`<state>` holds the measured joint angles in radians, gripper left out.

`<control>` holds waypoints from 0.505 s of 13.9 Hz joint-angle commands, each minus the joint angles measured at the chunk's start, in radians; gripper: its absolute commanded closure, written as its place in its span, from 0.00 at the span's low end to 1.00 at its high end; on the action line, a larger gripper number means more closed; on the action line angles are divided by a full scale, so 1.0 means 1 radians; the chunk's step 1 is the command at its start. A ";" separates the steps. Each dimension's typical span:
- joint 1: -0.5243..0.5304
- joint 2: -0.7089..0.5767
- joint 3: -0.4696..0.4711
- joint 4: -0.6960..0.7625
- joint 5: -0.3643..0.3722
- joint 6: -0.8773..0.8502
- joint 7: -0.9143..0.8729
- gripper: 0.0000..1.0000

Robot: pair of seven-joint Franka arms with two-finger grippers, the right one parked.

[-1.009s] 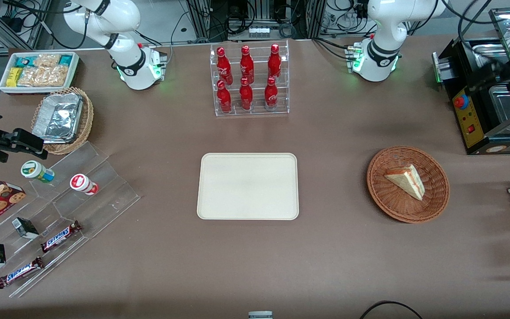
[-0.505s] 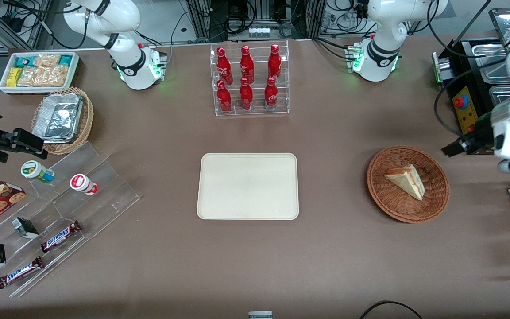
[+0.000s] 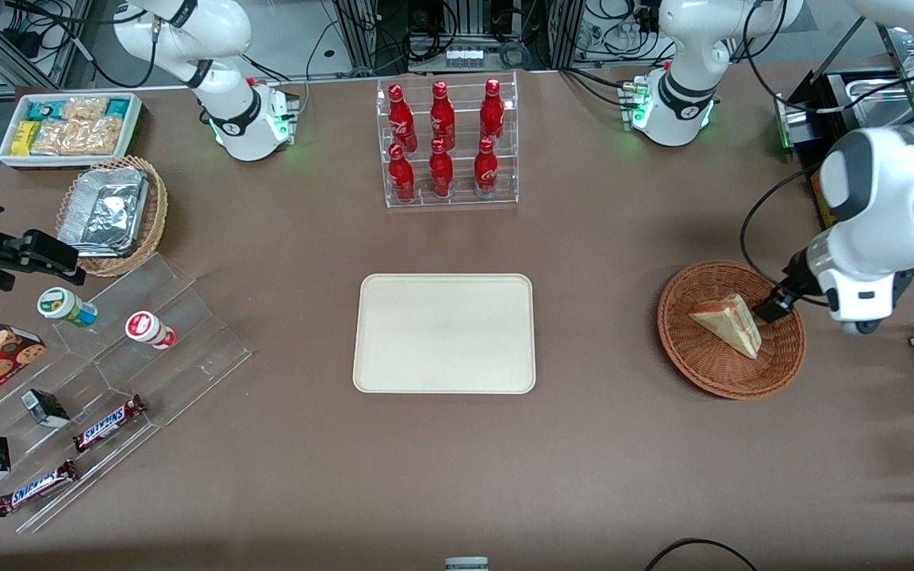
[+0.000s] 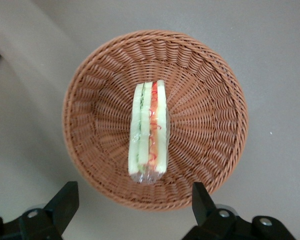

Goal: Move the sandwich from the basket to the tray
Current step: 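Move the left gripper over the sandwich in the wicker basket, then lower the left gripper and close it on the wrapped sandwich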

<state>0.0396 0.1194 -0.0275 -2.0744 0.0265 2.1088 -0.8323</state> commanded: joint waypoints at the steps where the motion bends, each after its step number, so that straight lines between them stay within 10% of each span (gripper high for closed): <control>1: -0.006 0.025 -0.002 -0.067 0.009 0.124 -0.044 0.00; 7: -0.009 0.118 -0.002 -0.133 0.016 0.315 -0.094 0.00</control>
<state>0.0374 0.2262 -0.0287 -2.1900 0.0267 2.3802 -0.8951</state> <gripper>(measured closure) 0.000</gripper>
